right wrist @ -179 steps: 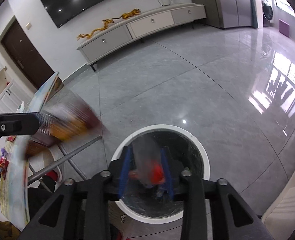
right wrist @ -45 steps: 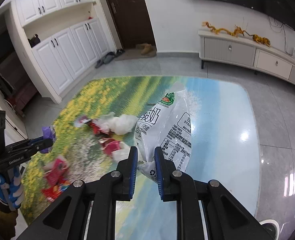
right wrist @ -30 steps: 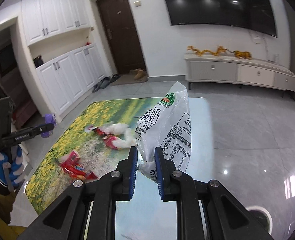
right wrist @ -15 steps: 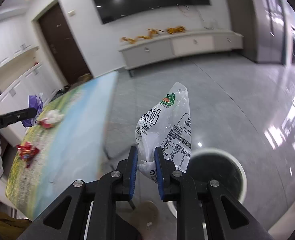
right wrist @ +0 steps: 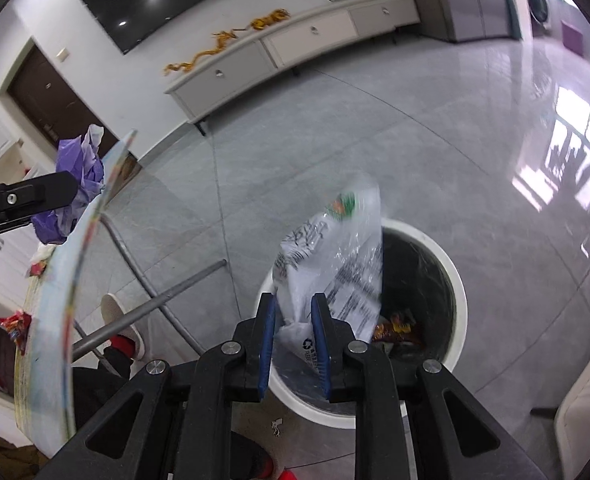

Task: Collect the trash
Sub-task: 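Carry both bags over the bin and open both tools to drop them, then return both tools to the table over the pink box and tissue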

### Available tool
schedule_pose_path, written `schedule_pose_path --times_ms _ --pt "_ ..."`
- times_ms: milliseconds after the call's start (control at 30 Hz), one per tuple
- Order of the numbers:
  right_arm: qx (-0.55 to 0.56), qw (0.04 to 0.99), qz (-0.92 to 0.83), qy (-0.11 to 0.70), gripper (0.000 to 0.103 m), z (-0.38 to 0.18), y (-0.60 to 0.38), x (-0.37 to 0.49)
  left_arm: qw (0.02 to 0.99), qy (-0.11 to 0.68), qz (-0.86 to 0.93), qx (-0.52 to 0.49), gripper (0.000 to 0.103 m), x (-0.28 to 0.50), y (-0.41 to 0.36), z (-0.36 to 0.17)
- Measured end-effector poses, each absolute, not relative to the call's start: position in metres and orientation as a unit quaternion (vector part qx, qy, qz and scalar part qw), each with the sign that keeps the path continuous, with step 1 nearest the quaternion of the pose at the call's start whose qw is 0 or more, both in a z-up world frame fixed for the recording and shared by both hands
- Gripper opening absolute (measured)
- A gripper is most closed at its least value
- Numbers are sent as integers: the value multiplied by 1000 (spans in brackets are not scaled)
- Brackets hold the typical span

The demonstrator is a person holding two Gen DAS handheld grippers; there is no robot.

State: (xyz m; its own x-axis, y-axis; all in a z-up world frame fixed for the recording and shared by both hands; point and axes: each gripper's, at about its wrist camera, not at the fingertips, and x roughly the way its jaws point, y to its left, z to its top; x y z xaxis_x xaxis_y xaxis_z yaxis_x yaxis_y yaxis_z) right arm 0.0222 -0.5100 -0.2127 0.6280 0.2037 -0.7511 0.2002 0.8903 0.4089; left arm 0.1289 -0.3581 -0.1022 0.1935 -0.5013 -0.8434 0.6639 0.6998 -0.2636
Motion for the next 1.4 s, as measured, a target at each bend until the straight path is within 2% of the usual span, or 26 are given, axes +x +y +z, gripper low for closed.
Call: schedule_pose_path --times_ms 67,100,167,300,500,600,700,967,1400 --pt "245 866 -6 437 24 -220 -514 23 764 511 -386 79 51 129 -367 -109" --pt "250 863 -11 439 30 -223 -517 23 763 511 -387 77 53 130 -368 -111" --pt "251 860 -21 443 36 -227 -519 21 758 516 -392 75 53 130 -373 -116" --pt "261 860 -31 438 36 -225 -526 12 758 515 -392 80 53 127 -374 -116" --pt "252 872 -46 418 36 -202 -522 0 799 466 -367 101 53 115 -353 -90" --pt "231 884 -48 404 37 -181 -510 -1 828 430 -342 112 53 108 -333 -72" --pt "209 896 -45 389 45 -160 -496 -2 855 395 -314 122 53 100 -309 -54" --pt "161 920 -9 358 50 -111 -449 -2 911 317 -234 125 53 80 -231 -12" --pt "98 936 45 335 51 -59 -360 6 950 264 -148 82 54 57 -122 20"
